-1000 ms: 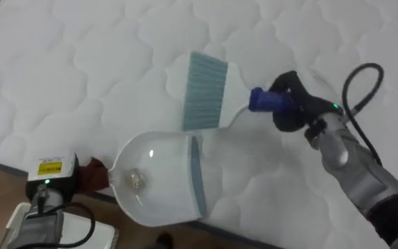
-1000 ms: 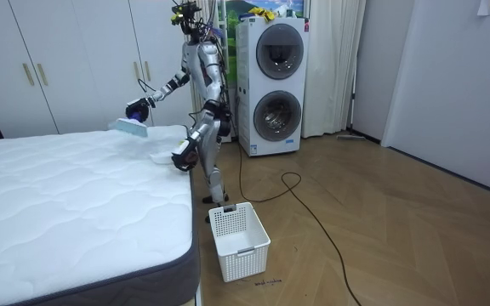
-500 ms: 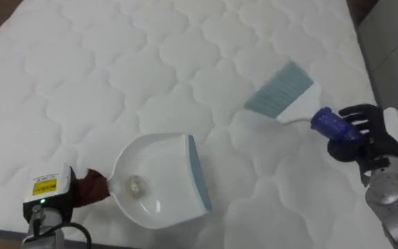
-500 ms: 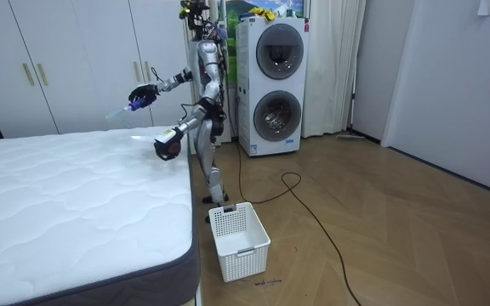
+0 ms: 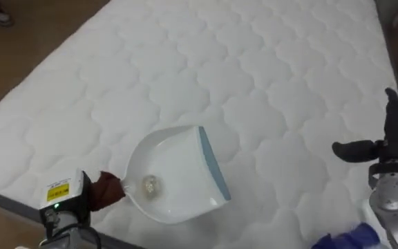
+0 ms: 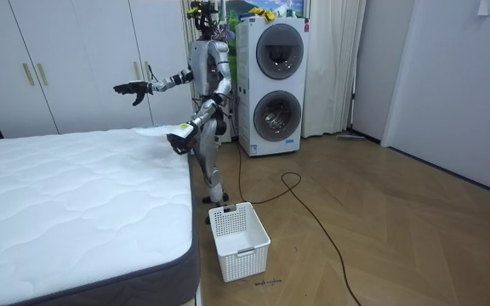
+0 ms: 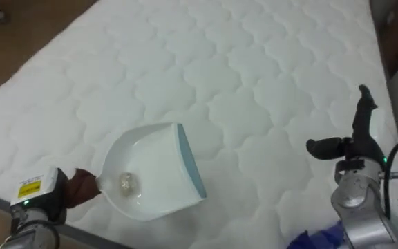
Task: Clean bed
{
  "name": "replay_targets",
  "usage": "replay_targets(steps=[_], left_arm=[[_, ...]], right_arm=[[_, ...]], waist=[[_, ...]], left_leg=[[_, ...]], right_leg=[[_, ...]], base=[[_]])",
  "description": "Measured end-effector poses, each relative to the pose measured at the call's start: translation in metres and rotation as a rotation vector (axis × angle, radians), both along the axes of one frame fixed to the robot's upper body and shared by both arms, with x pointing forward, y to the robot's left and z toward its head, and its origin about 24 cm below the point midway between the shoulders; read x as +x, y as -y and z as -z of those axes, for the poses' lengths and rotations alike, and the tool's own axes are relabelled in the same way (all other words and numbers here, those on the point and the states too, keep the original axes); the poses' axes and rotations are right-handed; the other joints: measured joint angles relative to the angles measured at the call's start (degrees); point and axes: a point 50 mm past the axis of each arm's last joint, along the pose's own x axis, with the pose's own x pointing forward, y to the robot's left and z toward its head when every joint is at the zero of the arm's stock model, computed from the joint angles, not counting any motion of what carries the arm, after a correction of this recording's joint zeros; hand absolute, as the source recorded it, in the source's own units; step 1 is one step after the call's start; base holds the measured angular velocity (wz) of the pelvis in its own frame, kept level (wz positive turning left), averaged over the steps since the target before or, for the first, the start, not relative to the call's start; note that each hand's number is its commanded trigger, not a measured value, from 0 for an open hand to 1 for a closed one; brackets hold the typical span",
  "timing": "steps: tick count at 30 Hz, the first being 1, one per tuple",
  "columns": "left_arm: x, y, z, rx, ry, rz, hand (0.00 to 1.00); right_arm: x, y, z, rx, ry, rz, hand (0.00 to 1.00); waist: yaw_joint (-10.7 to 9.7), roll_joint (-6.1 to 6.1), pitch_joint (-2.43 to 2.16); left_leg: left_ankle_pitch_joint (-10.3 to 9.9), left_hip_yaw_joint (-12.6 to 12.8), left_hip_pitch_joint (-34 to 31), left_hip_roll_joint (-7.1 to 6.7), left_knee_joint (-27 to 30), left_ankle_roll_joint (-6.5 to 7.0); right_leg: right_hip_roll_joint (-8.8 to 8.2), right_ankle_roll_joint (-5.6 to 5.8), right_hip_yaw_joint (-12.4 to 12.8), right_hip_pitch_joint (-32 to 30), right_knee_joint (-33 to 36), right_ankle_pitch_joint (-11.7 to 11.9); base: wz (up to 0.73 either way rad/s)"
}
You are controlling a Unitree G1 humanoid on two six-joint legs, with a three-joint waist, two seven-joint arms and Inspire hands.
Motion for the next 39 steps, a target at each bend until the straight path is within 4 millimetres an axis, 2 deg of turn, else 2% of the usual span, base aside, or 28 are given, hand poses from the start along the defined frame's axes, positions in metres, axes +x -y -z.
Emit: replay_targets(steps=[1,8,11,13,15,16,17,18,19,20,21,22,23,24,25,26,27,28,29,30,32,33,34,35,36,37,38,39], left_arm=[[0.001,0.001,-0.004,-0.011,0.020,-0.001,1.00],[0.003,-0.006,-0.016,-0.081,0.110,-0.091,1.00],[0.008,-0.002,-0.022,-0.097,0.144,-0.067,1.00],[0.010,-0.001,-0.025,-0.111,0.170,-0.047,1.00],[0.012,0.002,-0.029,-0.128,0.192,-0.024,1.00],[0.013,0.003,-0.029,-0.130,0.196,-0.018,1.00],[0.015,0.005,-0.030,-0.134,0.200,-0.007,1.00],[0.015,0.006,-0.030,-0.140,0.202,-0.002,1.00],[0.015,0.006,-0.029,-0.156,0.202,-0.009,1.00],[0.012,0.003,-0.028,-0.163,0.199,-0.029,1.00],[0.012,0.001,-0.028,-0.164,0.197,-0.042,1.00],[0.011,-0.003,-0.028,-0.161,0.194,-0.061,1.00],[0.014,-0.010,-0.033,-0.155,0.219,-0.078,1.00],[0.020,-0.011,-0.038,-0.163,0.241,-0.078,1.00],[0.020,-0.012,-0.037,-0.161,0.239,-0.080,1.00],[0.015,-0.011,-0.034,-0.166,0.226,-0.083,1.00],[0.014,-0.008,-0.032,-0.171,0.219,-0.078,1.00],[0.013,-0.008,-0.031,-0.172,0.216,-0.078,1.00],[0.012,-0.007,-0.031,-0.173,0.214,-0.077,1.00],[0.012,-0.007,-0.031,-0.170,0.214,-0.076,1.00],[0.013,-0.009,-0.033,-0.149,0.224,-0.078,1.00],[0.013,-0.010,-0.033,-0.148,0.223,-0.088,1.00],[0.013,-0.010,-0.033,-0.149,0.224,-0.092,1.00],[0.012,-0.008,-0.032,-0.159,0.220,-0.097,1.00],[0.012,-0.007,-0.031,-0.163,0.217,-0.095,1.00],[0.011,-0.004,-0.030,-0.174,0.213,-0.094,1.00],[0.008,-0.002,-0.026,-0.185,0.203,-0.099,1.00],[0.006,-0.002,-0.025,-0.186,0.197,-0.101,1.00]], right_arm=[[0.000,0.001,0.000,0.003,0.008,0.012,0.00],[0.006,-0.002,-0.026,0.049,0.163,0.053,0.00],[0.007,-0.004,-0.025,0.067,0.167,0.056,0.00],[0.006,-0.006,-0.023,0.090,0.169,0.065,0.00],[0.007,-0.007,-0.022,0.114,0.181,0.079,0.00],[0.007,-0.008,-0.022,0.119,0.183,0.080,0.00],[0.006,-0.007,-0.022,0.118,0.184,0.084,0.00],[0.006,-0.007,-0.022,0.116,0.187,0.088,0.00],[0.006,-0.007,-0.023,0.111,0.193,0.095,0.00],[0.006,-0.008,-0.022,0.111,0.193,0.096,0.00],[0.005,-0.008,-0.022,0.114,0.194,0.097,0.00],[0.001,-0.009,-0.021,0.117,0.199,0.101,0.00],[0.005,-0.013,-0.031,0.121,0.248,0.094,0.00],[0.008,-0.011,-0.044,0.105,0.318,0.105,0.00],[0.009,-0.013,-0.046,0.107,0.334,0.109,0.00],[0.007,-0.014,-0.044,0.108,0.337,0.110,0.00],[0.004,-0.013,-0.042,0.086,0.330,0.113,0.00],[0.003,-0.012,-0.042,0.086,0.330,0.115,0.00],[0.003,-0.012,-0.042,0.084,0.334,0.119,0.00],[0.003,-0.012,-0.042,0.084,0.334,0.120,0.00],[0.003,-0.012,-0.042,0.085,0.332,0.121,0.00],[0.003,-0.012,-0.042,0.086,0.332,0.121,0.00],[0.003,-0.012,-0.042,0.085,0.333,0.121,0.00],[0.000,-0.011,-0.039,0.098,0.325,0.127,0.00],[-0.003,-0.010,-0.036,0.109,0.315,0.134,0.00],[-0.008,-0.009,-0.030,0.128,0.293,0.146,0.00],[-0.010,-0.008,-0.028,0.138,0.280,0.146,0.00],[-0.011,-0.009,-0.027,0.147,0.274,0.139,0.00]], waist=[[0.0,0.34,-0.10],[0.6,0.47,-0.14],[1.6,0.52,-0.12],[1.8,0.67,-0.02],[1.8,1.18,0.15],[1.8,1.41,0.28],[1.0,1.80,0.53],[0.8,2.02,0.54],[0.1,2.32,0.67],[-0.6,2.77,0.55],[-1.3,2.81,0.52],[-3.0,1.99,0.09],[-5.5,0.32,0.51],[-5.3,0.92,0.89],[-3.9,0.45,1.00],[-2.9,-0.12,0.63],[-2.6,-0.19,0.60],[-1.8,-0.30,0.52],[-0.2,-0.12,0.50],[0.3,0.11,0.56],[2.1,0.33,0.65],[2.4,0.21,0.57],[2.7,0.20,0.58],[2.7,0.93,0.73],[2.7,1.10,0.78],[3.0,1.34,0.90],[3.2,1.50,1.06],[3.1,1.67,1.02]], left_leg=[[0.1,0.0,0.1,-0.22,-0.2,0.06],[1.0,-0.1,1.0,-2.26,-3.0,0.01],[1.0,-0.2,1.0,-2.90,-3.5,0.18],[0.9,-0.3,0.9,-3.13,-3.6,0.56],[0.9,-2.4,1.1,-4.16,-3.7,1.39],[1.0,-3.6,1.0,-4.60,-3.7,1.66],[1.4,-6.9,0.8,-5.62,-3.7,2.20],[1.8,-9.7,0.9,-6.84,-3.7,2.93],[2.5,-15.8,1.0,-9.16,-3.7,4.02],[3.8,-22.7,1.3,-11.03,-4.9,3.92],[5.0,-26.9,2.0,-11.94,-6.6,2.72],[7.9,-35.4,4.6,-13.62,-12.7,-1.83],[6.7,-27.9,2.8,-11.94,-7.7,-0.39],[1.4,-21.5,-0.6,-9.37,-0.2,3.68],[0.1,-21.9,-1.3,-10.33,2.2,3.57],[0.2,-23.5,-1.2,-11.31,2.2,3.50],[0.9,-28.3,-0.5,-13.28,0.8,3.42],[1.1,-30.0,-0.3,-14.09,0.3,3.24],[1.8,-33.0,0.2,-15.37,-0.2,2.88],[2.1,-35.0,0.4,-16.01,-0.2,2.77],[3.6,-40.1,0.2,-17.36,-0.5,1.65],[4.3,-40.3,-0.8,-17.41,-0.5,1.15],[4.5,-38.6,-1.7,-16.90,0.0,0.96],[5.0,-31.0,-4.1,-13.44,1.1,0.79],[5.0,-25.4,-4.9,-11.07,1.1,1.05],[4.7,-16.5,-5.8,-7.02,2.0,1.21],[1.9,-11.4,-6.4,-4.10,6.8,0.74],[-0.2,-10.0,-6.3,-2.91,9.6,0.36]], right_leg=[[-0.20,0.18,-0.6,0.3,0.2,-0.2],[-1.17,0.80,-3.3,2.1,-0.4,-0.7],[-1.66,1.15,-4.2,2.3,0.1,-0.8],[-1.94,1.33,-6.3,2.5,1.1,-0.8],[-3.00,1.60,-7.5,2.6,3.7,-0.7],[-3.20,1.79,-7.2,2.6,4.4,-0.6],[-3.45,2.20,-4.8,2.4,5.8,-0.3],[-3.25,2.45,-2.5,1.9,6.4,-0.1],[-1.90,2.44,3.3,0.6,7.1,-0.5],[1.46,1.38,9.0,0.2,5.1,-1.7],[3.27,0.76,11.2,0.0,3.2,-1.9],[5.43,-0.42,14.5,-0.6,-1.4,-1.1],[4.40,-0.12,14.6,-1.5,-2.6,0.5],[2.88,2.24,15.6,-3.2,2.3,-0.1],[1.94,3.21,17.8,-3.9,3.6,0.6],[1.92,3.59,20.7,-3.3,3.5,1.7],[2.12,3.14,20.7,-2.9,2.3,2.7],[2.10,3.06,20.8,-2.8,1.7,3.0],[2.26,2.72,20.8,-2.2,0.8,3.4],[2.55,2.50,20.8,-1.7,0.1,3.7],[3.02,2.21,19.7,-1.1,-0.8,3.9],[2.83,2.01,18.7,-0.7,-1.5,3.5],[2.50,1.39,18.0,-0.7,-1.7,2.9],[2.70,0.96,14.9,-0.3,-1.9,2.5],[2.70,0.89,13.5,0.1,-2.3,2.0],[2.17,0.72,11.1,-0.1,-1.8,1.0],[0.62,1.72,7.4,-0.2,-0.5,0.2],[-0.48,2.48,5.6,-0.3,0.3,-0.3]], base=[[0.33],[0.23],[0.22],[0.36],[0.49],[0.72],[0.71],[0.84],[0.76],[0.85],[1.14],[1.51],[1.63],[0.97],[0.35],[0.38],[0.59],[0.65],[0.37],[0.53],[0.87],[0.90],[0.97],[0.83],[1.05],[0.85],[0.66],[0.49]])
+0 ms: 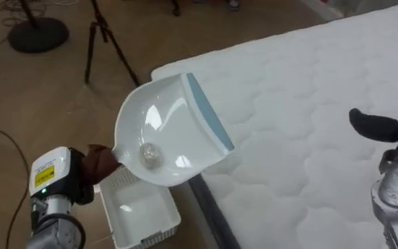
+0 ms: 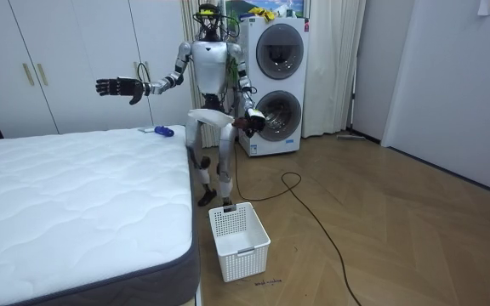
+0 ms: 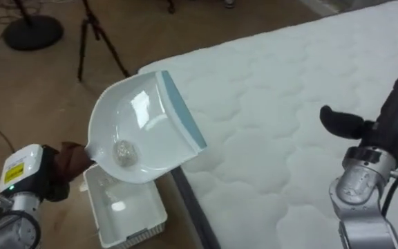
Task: Clean bed
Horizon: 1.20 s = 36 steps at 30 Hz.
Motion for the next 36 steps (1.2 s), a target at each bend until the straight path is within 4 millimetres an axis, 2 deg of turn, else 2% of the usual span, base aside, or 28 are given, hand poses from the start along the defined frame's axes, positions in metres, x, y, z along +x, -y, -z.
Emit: replay_targets(steps=[1,2,3,4,5,6,7,9,11,12,16,19,20,21,23,24,25,26,28,29,32,33,34,35,36], left_arm=[[-0.001,0.000,0.000,0.003,-0.001,0.001,1.00],[0.003,0.000,-0.003,0.004,0.016,0.006,1.00],[0.004,0.000,-0.004,0.006,0.020,0.010,1.00],[0.005,-0.001,-0.006,0.012,0.021,0.013,1.00],[0.005,0.000,-0.005,0.011,0.018,0.014,1.00],[0.005,0.002,-0.004,0.006,0.014,0.019,1.00],[0.005,0.003,-0.004,0.006,0.014,0.023,1.00],[0.007,0.005,-0.007,0.006,0.030,0.031,1.00],[0.008,0.005,-0.010,0.004,0.041,0.034,1.00],[0.009,0.005,-0.011,0.007,0.046,0.036,1.00],[0.009,0.002,-0.012,0.005,0.036,0.037,1.00],[0.009,0.003,-0.011,-0.004,0.020,0.045,1.00],[0.009,0.003,-0.011,-0.006,0.014,0.046,1.00],[0.009,0.003,-0.010,-0.008,0.009,0.048,1.00],[0.009,0.004,-0.010,-0.026,0.000,0.058,1.00],[0.009,0.005,-0.009,-0.037,-0.002,0.057,1.00],[0.010,0.006,-0.010,-0.043,0.001,0.058,1.00],[0.011,0.006,-0.010,-0.041,0.002,0.066,1.00],[0.011,0.005,-0.011,-0.030,-0.014,0.080,1.00],[0.011,0.003,-0.012,-0.018,-0.018,0.084,1.00],[0.013,-0.001,-0.014,-0.003,-0.013,0.086,1.00],[0.013,-0.001,-0.015,-0.002,-0.013,0.086,1.00],[0.015,-0.001,-0.016,0.001,-0.007,0.088,1.00],[0.019,-0.001,-0.019,0.001,-0.002,0.098,1.00],[0.022,-0.001,-0.021,0.005,0.001,0.105,1.00]], right_arm=[[0.000,0.000,0.001,0.023,-0.007,-0.012,0.00],[0.001,-0.001,-0.001,0.031,-0.004,-0.025,0.00],[0.000,-0.001,0.001,0.046,-0.010,-0.029,0.00],[-0.003,-0.004,0.008,0.083,-0.028,-0.034,0.00],[-0.006,-0.004,0.011,0.094,-0.039,-0.032,0.00],[-0.006,-0.004,0.011,0.096,-0.037,-0.028,0.00],[-0.006,-0.004,0.011,0.096,-0.036,-0.026,0.00],[-0.006,-0.006,0.012,0.102,-0.027,-0.029,0.00],[-0.005,-0.008,0.012,0.103,-0.023,-0.042,0.00],[-0.005,-0.009,0.012,0.106,-0.023,-0.045,0.00],[-0.006,-0.012,0.017,0.130,-0.046,-0.069,0.00],[-0.007,-0.012,0.021,0.149,-0.063,-0.072,0.00],[-0.007,-0.013,0.021,0.152,-0.069,-0.081,0.00],[-0.008,-0.013,0.022,0.153,-0.075,-0.084,0.00],[-0.010,-0.011,0.028,0.161,-0.103,-0.087,0.00],[-0.010,-0.011,0.029,0.162,-0.107,-0.089,0.00],[-0.010,-0.012,0.028,0.165,-0.107,-0.097,0.00],[-0.010,-0.012,0.029,0.168,-0.111,-0.105,0.00],[-0.011,-0.013,0.030,0.171,-0.122,-0.116,0.00],[-0.011,-0.012,0.030,0.170,-0.120,-0.116,0.00],[-0.011,-0.012,0.030,0.171,-0.121,-0.118,0.00],[-0.011,-0.012,0.030,0.172,-0.121,-0.120,0.00],[-0.011,-0.012,0.030,0.172,-0.123,-0.126,0.00],[-0.010,-0.012,0.029,0.168,-0.124,-0.133,0.00],[-0.010,-0.012,0.029,0.171,-0.127,-0.141,0.00]], waist=[[-0.6,0.05,-0.03],[-1.6,0.85,-0.09],[-2.4,0.70,-0.07],[-3.9,-1.06,-0.02],[-4.9,-2.06,-0.24],[-4.6,-2.15,-0.22],[-4.3,-2.04,-0.17],[-3.0,-1.65,-0.13],[-2.4,-1.10,-0.60],[-2.2,-0.86,-0.51],[-0.4,-0.47,-0.53],[0.3,-0.16,-0.29],[0.3,0.03,-0.02],[0.1,0.16,0.06],[-0.7,0.48,0.22],[-1.0,0.89,0.41],[-1.5,0.86,0.27],[-1.9,1.08,0.37],[-3.0,0.83,0.33],[-3.1,0.46,0.15],[-3.5,0.11,0.01],[-3.6,0.12,-0.02],[-4.5,0.11,-0.06],[-5.3,0.51,-0.03],[-5.6,0.52,-0.02]], left_leg=[[-3.8,2.0,0.8,2.50,3.3,-2.29],[-6.4,3.7,0.2,3.53,2.9,-3.38],[-6.8,3.3,0.1,2.59,2.4,-1.28],[-5.8,1.2,0.2,-0.37,1.1,0.69],[-4.8,-0.4,0.6,-2.32,-0.9,1.74],[-3.9,-1.1,1.4,-3.24,-2.5,2.52],[-3.5,-1.2,1.9,-3.40,-3.3,2.78],[-2.5,-2.5,3.3,-4.70,-5.3,3.85],[-2.2,-3.3,3.4,-5.27,-6.1,4.25],[-2.0,-3.6,3.5,-5.44,-6.2,4.33],[-1.9,-4.4,3.9,-6.87,-7.0,4.74],[-2.2,-5.2,4.8,-7.29,-7.1,5.16],[-2.3,-5.9,5.5,-7.81,-7.1,5.35],[-2.4,-6.4,6.0,-8.13,-7.0,5.55],[-3.6,-9.1,7.9,-9.31,-5.9,6.01],[-3.7,-10.1,8.0,-9.53,-5.6,6.15],[-3.7,-11.5,7.9,-9.73,-5.6,6.23],[-3.5,-13.2,7.9,-9.75,-5.7,6.04],[-3.0,-15.2,8.1,-9.93,-5.9,5.92],[-3.1,-16.2,8.1,-10.37,-5.9,5.77],[-3.9,-18.5,8.0,-11.47,-5.7,5.27],[-4.2,-18.3,8.0,-11.51,-5.6,5.13],[-4.8,-15.3,7.5,-10.87,-5.5,4.90],[-5.4,-8.1,6.8,-8.47,-5.9,4.92],[-5.7,-5.3,6.8,-7.36,-6.3,4.96]], right_leg=[[-2.36,1.45,-4.0,-0.3,2.3,-1.0],[-4.30,2.59,-6.8,-0.9,6.7,-2.1],[-4.74,2.98,-7.2,-1.4,8.1,-2.9],[-5.31,2.39,-5.0,-2.9,9.4,-3.7],[-4.88,2.26,-1.9,-3.9,9.4,-3.7],[-4.23,2.27,-0.3,-4.6,8.6,-3.4],[-3.68,2.18,0.2,-4.7,7.8,-2.9],[-2.51,1.80,0.5,-5.0,5.7,0.7],[-2.10,1.99,0.6,-4.5,5.0,1.6],[-2.10,2.04,0.6,-4.3,4.7,1.7],[-3.43,2.94,0.4,-4.1,5.9,0.9],[-4.51,2.95,0.6,-4.7,10.2,0.6],[-5.17,2.94,1.3,-5.1,13.2,0.6],[-5.44,2.93,2.1,-5.3,14.9,0.6],[-6.11,2.73,5.3,-7.2,22.1,1.0],[-5.89,2.72,6.3,-7.9,23.1,0.8],[-4.66,2.75,8.9,-9.9,23.8,-0.1],[-3.33,2.52,10.8,-12.2,22.7,-0.9],[-1.68,2.35,12.6,-14.9,18.8,-0.8],[-0.90,1.89,13.5,-16.8,15.4,-0.2],[0.66,0.53,15.2,-18.4,6.3,4.9],[0.82,0.26,15.6,-18.3,6.0,6.1],[0.56,0.43,15.7,-17.6,5.7,8.9],[0.32,0.28,14.2,-17.7,6.6,9.2],[0.41,0.13,13.9,-17.8,6.9,8.7]], base=[[0.59],[0.81],[1.05],[1.15],[1.09],[0.73],[0.41],[0.41],[0.34],[0.31],[0.17],[0.18],[0.28],[0.41],[0.51],[0.61],[0.68],[0.67],[0.74],[0.75],[0.50],[0.67],[0.87],[0.89],[0.62]])
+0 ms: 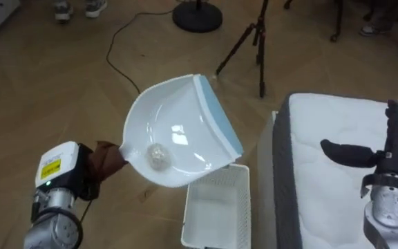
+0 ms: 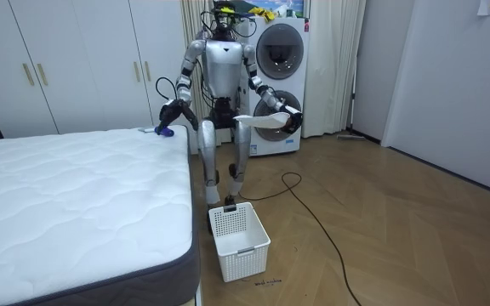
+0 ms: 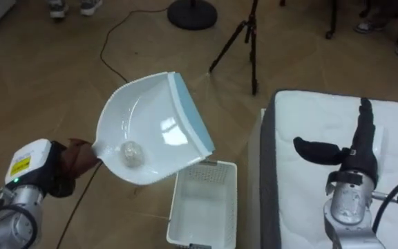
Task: Clean bed
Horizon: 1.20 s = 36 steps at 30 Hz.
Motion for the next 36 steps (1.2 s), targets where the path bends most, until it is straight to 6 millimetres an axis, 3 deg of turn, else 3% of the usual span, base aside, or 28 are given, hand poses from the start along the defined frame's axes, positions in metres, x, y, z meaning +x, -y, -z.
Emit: replay_targets(steps=[1,5,9,17,21,26,36], left_arm=[[0.004,-0.002,-0.004,0.010,0.007,0.009,1.00],[0.008,-0.009,-0.004,0.054,-0.022,0.019,1.00],[0.005,-0.018,0.007,0.080,-0.092,0.002,1.00],[0.027,-0.035,0.001,0.169,-0.133,0.005,1.00],[0.032,-0.049,-0.004,0.243,-0.175,0.033,1.00],[0.034,-0.056,-0.006,0.289,-0.202,0.047,1.00],[0.043,-0.076,-0.025,0.390,-0.210,0.054,1.00]], right_arm=[[0.002,-0.001,0.000,0.009,-0.003,-0.028,0.00],[0.016,-0.010,-0.007,0.043,0.021,-0.108,0.00],[0.024,-0.019,-0.002,0.039,0.016,-0.182,0.00],[0.039,-0.014,0.012,0.028,-0.074,-0.190,0.00],[0.039,-0.014,0.014,0.004,-0.072,-0.196,0.00],[0.036,-0.008,0.018,-0.058,-0.100,-0.193,0.00],[0.032,-0.002,0.018,-0.144,-0.103,-0.176,0.00]], waist=[[0.4,-0.14,-0.06],[1.4,1.07,0.47],[0.4,2.50,0.84],[-0.4,3.89,1.15],[-1.5,4.96,1.57],[-3.0,7.71,1.61],[-4.9,10.45,1.67]], left_leg=[[-0.3,1.4,0.1,0.78,-0.5,-0.26],[-1.1,1.9,0.1,2.08,1.1,-1.63],[-2.0,4.1,-1.5,3.33,5.1,-3.14],[-2.1,5.1,-7.6,3.31,4.6,-3.27],[-2.0,5.9,-10.7,3.05,4.7,-3.04],[-1.6,7.6,-15.3,2.19,6.0,-2.77],[-1.5,10.7,-19.9,1.85,6.4,-2.77]], right_leg=[[0.61,-0.30,0.1,-0.7,0.8,-0.5],[1.29,-1.42,0.5,-0.7,2.0,-1.6],[1.46,-2.25,-0.5,-1.0,4.1,-4.0],[0.65,-3.84,-0.9,-9.6,8.3,-4.2],[-0.06,-4.31,-0.8,-13.3,10.0,-3.9],[-1.33,-4.64,0.3,-19.0,12.7,-4.3],[-2.07,-4.83,2.2,-25.8,15.7,-5.0]], base=[[0.17],[-0.04],[0.01],[0.04],[0.01],[-0.07],[-0.06]])
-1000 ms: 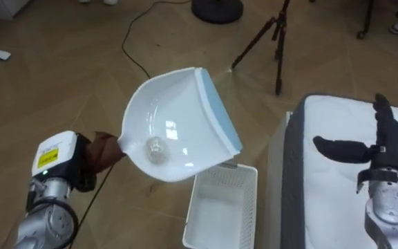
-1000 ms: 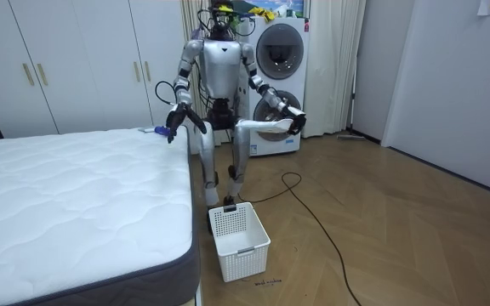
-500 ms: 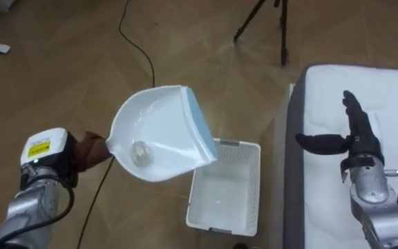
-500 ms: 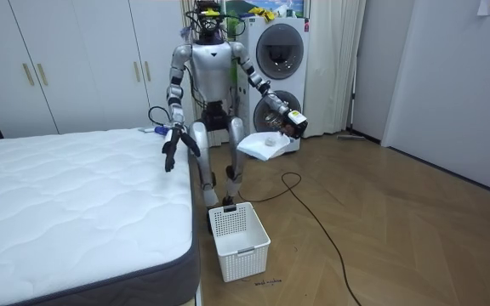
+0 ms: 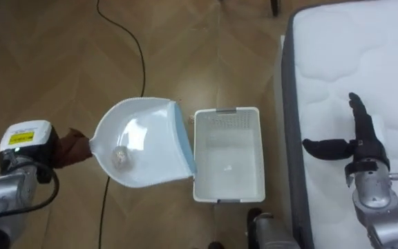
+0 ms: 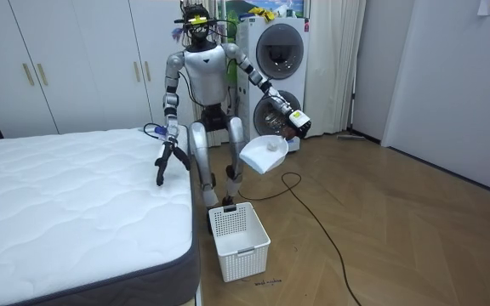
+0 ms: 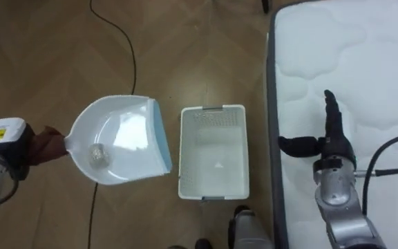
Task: Clean bed
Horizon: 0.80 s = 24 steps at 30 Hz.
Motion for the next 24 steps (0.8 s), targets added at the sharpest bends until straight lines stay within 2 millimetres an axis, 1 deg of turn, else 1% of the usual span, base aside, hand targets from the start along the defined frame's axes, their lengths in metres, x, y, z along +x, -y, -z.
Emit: replay_targets(steps=[1,2,3,5,8,13,15,17,21,24], left_arm=[[0.000,-0.003,-0.002,0.017,-0.003,-0.002,1.00],[-0.001,-0.006,-0.003,0.045,-0.013,0.000,1.00],[-0.001,-0.007,-0.004,0.058,-0.018,0.003,1.00],[0.001,-0.007,-0.004,0.112,-0.047,0.026,1.00],[0.004,-0.005,-0.004,0.140,-0.064,0.043,1.00],[0.004,-0.003,-0.001,0.155,-0.084,0.059,1.00],[0.003,-0.004,0.000,0.160,-0.098,0.051,1.00],[0.001,-0.004,0.003,0.166,-0.123,0.050,1.00],[0.003,-0.001,0.006,0.173,-0.166,0.065,1.00],[0.004,-0.002,0.005,0.175,-0.177,0.060,1.00]], right_arm=[[-0.002,0.000,0.002,-0.021,-0.009,-0.006,0.00],[-0.002,-0.001,0.003,-0.035,-0.015,-0.014,0.00],[-0.002,-0.002,0.003,-0.037,-0.015,-0.016,0.00],[-0.002,-0.005,0.004,-0.061,-0.014,-0.021,0.00],[-0.001,-0.008,0.005,-0.075,-0.014,-0.029,0.00],[0.000,-0.012,0.006,-0.093,-0.011,-0.033,0.00],[0.001,-0.014,0.006,-0.097,-0.008,-0.037,0.00],[0.002,-0.015,0.005,-0.098,-0.007,-0.042,0.00],[0.003,-0.017,0.005,-0.099,-0.003,-0.049,0.00],[0.004,-0.017,0.004,-0.099,0.001,-0.049,0.00]], waist=[[-0.3,0.31,-0.03],[-0.5,0.51,0.00],[-0.6,0.55,-0.01],[-0.8,0.57,0.01],[-0.9,0.64,0.04],[-1.3,0.86,0.17],[-1.8,0.95,0.23],[-1.8,0.97,0.23],[-2.0,1.09,0.21],[-2.0,1.51,0.17]], left_leg=[[0.0,0.3,-0.1,0.13,0.0,-0.01],[0.0,1.7,-0.1,0.58,-0.1,-0.01],[0.0,1.8,-0.1,0.56,-0.3,-0.01],[0.0,3.2,0.1,0.59,-0.4,0.01],[0.0,4.1,0.4,0.54,-0.6,0.02],[0.0,4.7,0.4,0.54,-0.5,0.10],[-0.2,5.0,0.2,0.55,-0.5,0.36],[-0.3,5.7,0.2,0.80,-0.6,0.40],[-0.3,6.1,-0.1,0.91,-0.5,0.52],[-0.3,6.2,-0.3,0.94,-0.5,0.55]], right_leg=[[0.02,0.00,0.0,-0.2,0.0,0.0],[0.07,0.02,0.1,-0.3,0.0,0.0],[0.05,0.04,0.2,-0.5,0.1,0.0],[-0.02,0.20,0.9,-1.0,0.8,-0.3],[-0.06,0.34,1.6,-1.1,1.1,-0.5],[-0.24,0.41,1.7,-1.3,1.4,-0.7],[-0.36,0.41,1.7,-1.7,1.8,-0.8],[-0.30,0.40,1.9,-1.9,1.9,-0.8],[-0.28,0.42,2.0,-2.3,1.9,-0.7],[-0.29,0.52,2.0,-2.5,2.0,-0.5]], base=[[-0.04],[-0.05],[-0.09],[-0.10],[-0.09],[-0.01],[0.02],[-0.03],[-0.01],[0.00]])
